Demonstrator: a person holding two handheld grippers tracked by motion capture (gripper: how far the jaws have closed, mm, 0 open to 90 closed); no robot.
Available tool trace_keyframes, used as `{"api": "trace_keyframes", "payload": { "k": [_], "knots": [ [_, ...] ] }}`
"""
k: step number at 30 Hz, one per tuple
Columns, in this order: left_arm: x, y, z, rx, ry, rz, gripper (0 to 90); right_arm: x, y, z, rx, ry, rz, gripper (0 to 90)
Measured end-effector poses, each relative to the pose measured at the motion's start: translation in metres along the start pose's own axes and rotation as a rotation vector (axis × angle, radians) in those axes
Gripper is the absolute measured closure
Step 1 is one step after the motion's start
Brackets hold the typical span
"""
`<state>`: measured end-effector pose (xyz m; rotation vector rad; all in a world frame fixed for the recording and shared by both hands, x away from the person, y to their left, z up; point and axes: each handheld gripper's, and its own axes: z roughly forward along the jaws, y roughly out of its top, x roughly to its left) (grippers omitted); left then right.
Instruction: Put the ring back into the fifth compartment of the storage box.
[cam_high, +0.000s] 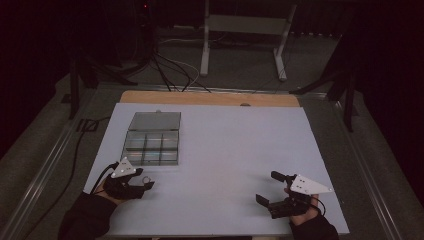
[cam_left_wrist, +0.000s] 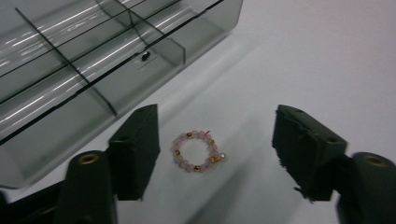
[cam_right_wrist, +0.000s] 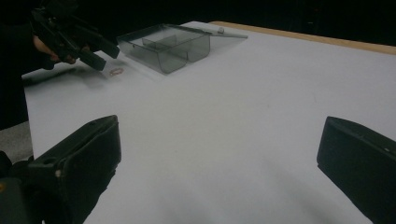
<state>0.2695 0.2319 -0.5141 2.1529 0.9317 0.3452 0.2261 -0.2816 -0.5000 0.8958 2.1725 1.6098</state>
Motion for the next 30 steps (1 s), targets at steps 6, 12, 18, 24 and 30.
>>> {"api": "trace_keyframes", "payload": {
  "k": [6, 12, 18, 24, 30],
  "knots": [
    [0.003, 0.002, -0.002, -0.017, 0.018, -0.039, 44.1, 0.0, 0.0, 0.0, 0.001, -0.001, 0.001, 0.0],
    [0.002, 0.002, 0.002, 0.002, 0.006, -0.033, 52.7, 0.0, 0.0, 0.0, 0.002, -0.002, 0.001, 0.0],
    [-0.001, 0.004, 0.008, 0.032, 0.008, -0.025, 61.7, 0.0, 0.0, 0.0, 0.003, -0.002, 0.001, 0.0],
    [-0.002, 0.004, 0.014, 0.068, 0.019, -0.019, 69.4, 0.0, 0.0, 0.0, 0.005, -0.005, -0.002, 0.0],
    [-0.003, 0.004, 0.018, 0.104, 0.039, 0.001, 73.3, 0.0, 0.0, -0.001, 0.004, -0.006, -0.004, 0.0]
  ]
}}
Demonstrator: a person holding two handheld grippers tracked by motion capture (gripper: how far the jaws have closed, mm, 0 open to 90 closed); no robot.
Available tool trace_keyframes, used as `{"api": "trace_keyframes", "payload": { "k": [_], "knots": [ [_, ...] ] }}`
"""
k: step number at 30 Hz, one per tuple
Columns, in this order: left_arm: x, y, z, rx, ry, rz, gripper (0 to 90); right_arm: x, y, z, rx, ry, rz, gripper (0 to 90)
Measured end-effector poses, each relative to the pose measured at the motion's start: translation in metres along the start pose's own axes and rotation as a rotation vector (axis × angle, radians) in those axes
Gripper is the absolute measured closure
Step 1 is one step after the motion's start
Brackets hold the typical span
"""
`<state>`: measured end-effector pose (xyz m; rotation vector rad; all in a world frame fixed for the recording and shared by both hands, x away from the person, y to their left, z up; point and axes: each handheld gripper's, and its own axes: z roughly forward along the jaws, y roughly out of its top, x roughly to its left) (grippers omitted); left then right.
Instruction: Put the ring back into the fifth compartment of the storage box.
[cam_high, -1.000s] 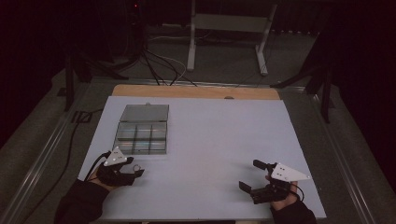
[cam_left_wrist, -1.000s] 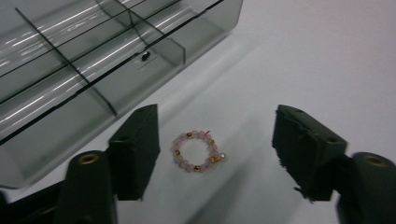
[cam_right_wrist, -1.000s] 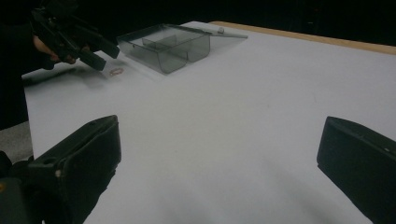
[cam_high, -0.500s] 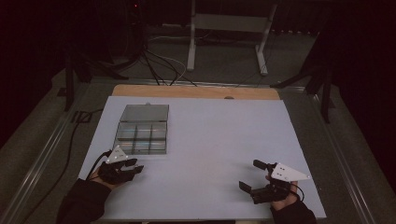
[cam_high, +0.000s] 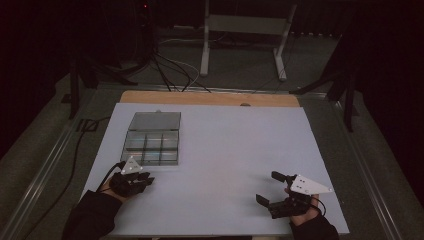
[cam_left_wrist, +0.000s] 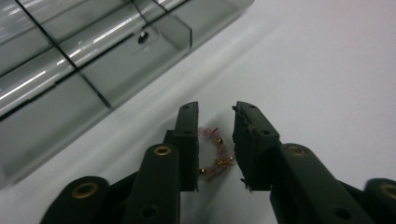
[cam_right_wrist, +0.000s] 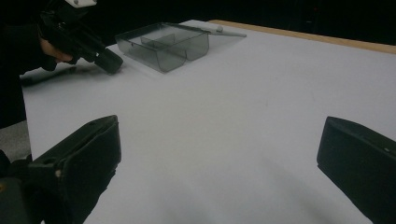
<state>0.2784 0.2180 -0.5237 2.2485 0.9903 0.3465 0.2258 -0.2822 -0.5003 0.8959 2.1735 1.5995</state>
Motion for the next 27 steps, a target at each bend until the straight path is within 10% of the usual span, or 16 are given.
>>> {"api": "trace_keyframes", "payload": {
  "k": [27],
  "knots": [
    [-0.005, 0.0042, -0.0008, 0.04, 0.034, -0.036, 89.6, 0.0002, 0.0002, -0.0009, -0.001, 0.001, 0.003, 0.0]
  ]
}}
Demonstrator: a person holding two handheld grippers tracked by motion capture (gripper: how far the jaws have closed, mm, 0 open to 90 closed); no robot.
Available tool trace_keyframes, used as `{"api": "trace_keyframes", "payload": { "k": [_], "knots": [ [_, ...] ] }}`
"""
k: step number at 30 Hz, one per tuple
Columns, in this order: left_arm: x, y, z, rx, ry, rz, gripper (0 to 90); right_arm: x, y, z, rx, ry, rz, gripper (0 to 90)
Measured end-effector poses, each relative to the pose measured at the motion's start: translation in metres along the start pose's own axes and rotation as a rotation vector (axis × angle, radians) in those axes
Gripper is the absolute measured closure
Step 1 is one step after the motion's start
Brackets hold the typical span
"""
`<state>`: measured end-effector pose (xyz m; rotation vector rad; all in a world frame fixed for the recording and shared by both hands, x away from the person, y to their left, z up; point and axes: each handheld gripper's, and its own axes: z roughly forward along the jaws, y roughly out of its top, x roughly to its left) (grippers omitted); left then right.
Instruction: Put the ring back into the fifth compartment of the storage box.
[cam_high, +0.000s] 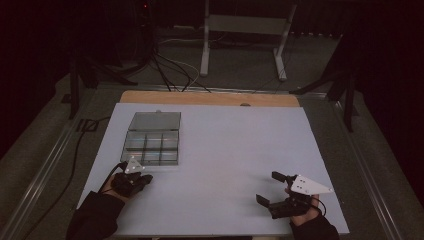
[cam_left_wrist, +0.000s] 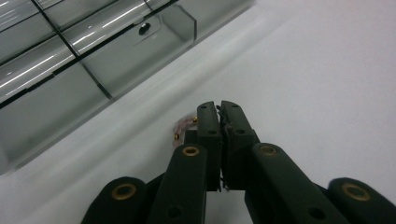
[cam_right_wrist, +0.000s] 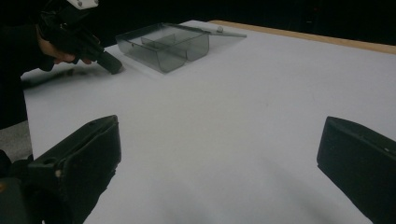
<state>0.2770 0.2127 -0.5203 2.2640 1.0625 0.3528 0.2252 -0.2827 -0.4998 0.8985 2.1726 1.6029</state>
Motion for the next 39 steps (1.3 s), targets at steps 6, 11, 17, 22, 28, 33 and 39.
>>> {"api": "trace_keyframes", "payload": {
  "k": [6, 11, 17, 22, 28, 33, 39],
  "knots": [
    [0.0, 0.002, -0.004, -0.013, 0.002, 0.004, 89.7, -0.001, 0.0, 0.0, -0.003, 0.003, 0.007, 0.0],
    [0.0, 0.004, -0.009, -0.025, 0.008, 0.012, 89.7, -0.001, 0.0, 0.0, -0.003, 0.002, 0.008, 0.0],
    [0.001, 0.005, -0.015, -0.045, 0.011, 0.012, 89.7, -0.001, 0.0, 0.0, -0.002, 0.002, 0.009, 0.0],
    [0.002, 0.007, -0.02, -0.06, 0.01, 0.014, 89.7, 0.0, 0.0, 0.0, -0.001, 0.001, 0.009, 0.0],
    [0.002, 0.01, -0.028, -0.099, -0.007, 0.013, 89.7, 0.0, 0.0, 0.0, -0.001, 0.001, 0.009, 0.0],
    [0.003, 0.012, -0.033, -0.118, -0.01, 0.01, 89.7, -0.001, 0.0, 0.0, -0.001, -0.002, 0.009, 0.0],
    [0.002, 0.018, -0.039, -0.135, -0.009, 0.023, 89.7, -0.001, 0.0, 0.0, 0.0, -0.001, 0.011, 0.0]
  ]
}}
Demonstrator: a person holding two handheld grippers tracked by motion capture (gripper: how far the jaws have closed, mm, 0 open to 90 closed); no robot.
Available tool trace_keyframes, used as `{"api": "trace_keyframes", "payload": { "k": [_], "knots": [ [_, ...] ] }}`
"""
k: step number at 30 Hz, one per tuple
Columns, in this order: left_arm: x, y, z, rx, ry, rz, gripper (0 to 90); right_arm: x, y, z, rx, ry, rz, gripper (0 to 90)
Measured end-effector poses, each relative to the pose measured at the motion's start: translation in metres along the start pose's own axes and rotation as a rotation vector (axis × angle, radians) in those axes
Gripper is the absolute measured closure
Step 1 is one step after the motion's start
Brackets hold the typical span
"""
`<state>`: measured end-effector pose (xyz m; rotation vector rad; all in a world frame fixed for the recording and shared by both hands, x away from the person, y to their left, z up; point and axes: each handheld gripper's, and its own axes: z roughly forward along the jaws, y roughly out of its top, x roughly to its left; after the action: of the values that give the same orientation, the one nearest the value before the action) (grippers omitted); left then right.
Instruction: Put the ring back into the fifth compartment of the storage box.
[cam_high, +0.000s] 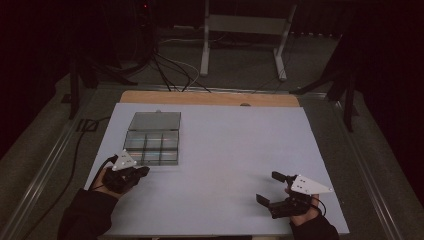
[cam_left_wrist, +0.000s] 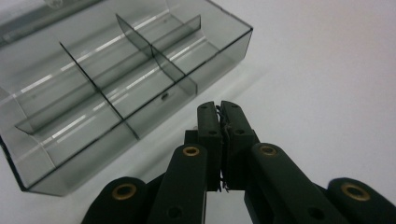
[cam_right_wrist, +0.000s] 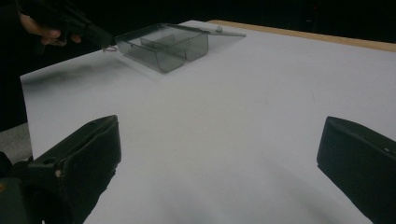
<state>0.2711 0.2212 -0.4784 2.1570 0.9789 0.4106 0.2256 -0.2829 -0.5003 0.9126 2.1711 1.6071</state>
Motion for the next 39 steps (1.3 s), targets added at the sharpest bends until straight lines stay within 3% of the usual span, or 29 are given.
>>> {"api": "trace_keyframes", "payload": {
  "k": [18, 39],
  "knots": [
    [0.0, 0.02, -0.007, -0.06, 0.016, 0.025, 89.7, 0.0, 0.0, 0.0, -0.001, -0.001, 0.002, 0.0],
    [0.01, 0.04, -0.002, -0.113, 0.016, 0.015, 89.6, 0.0, -0.001, 0.0, 0.0, -0.002, 0.005, 0.0]
  ]
}}
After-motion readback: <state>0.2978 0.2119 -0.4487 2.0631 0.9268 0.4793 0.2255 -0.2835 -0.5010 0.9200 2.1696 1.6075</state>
